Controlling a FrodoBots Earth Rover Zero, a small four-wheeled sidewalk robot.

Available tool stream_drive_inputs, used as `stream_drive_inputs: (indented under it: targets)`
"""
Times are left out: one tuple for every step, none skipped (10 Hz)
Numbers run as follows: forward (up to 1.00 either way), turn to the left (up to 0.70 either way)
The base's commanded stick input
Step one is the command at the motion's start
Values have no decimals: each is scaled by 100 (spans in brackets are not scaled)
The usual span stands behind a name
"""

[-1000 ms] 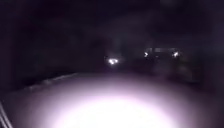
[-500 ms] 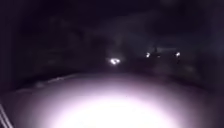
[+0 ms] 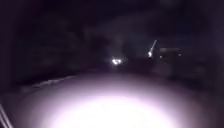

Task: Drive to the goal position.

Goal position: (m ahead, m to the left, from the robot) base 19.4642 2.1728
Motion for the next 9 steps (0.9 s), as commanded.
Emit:
stream_drive_inputs:
  targets:
    - [100,-27]
    - [100,-27]
    - [100,-27]
    - [100,-27]
    - [100,-27]
    - [100,-20]
    - [100,0]
    - [100,0]
    - [100,0]
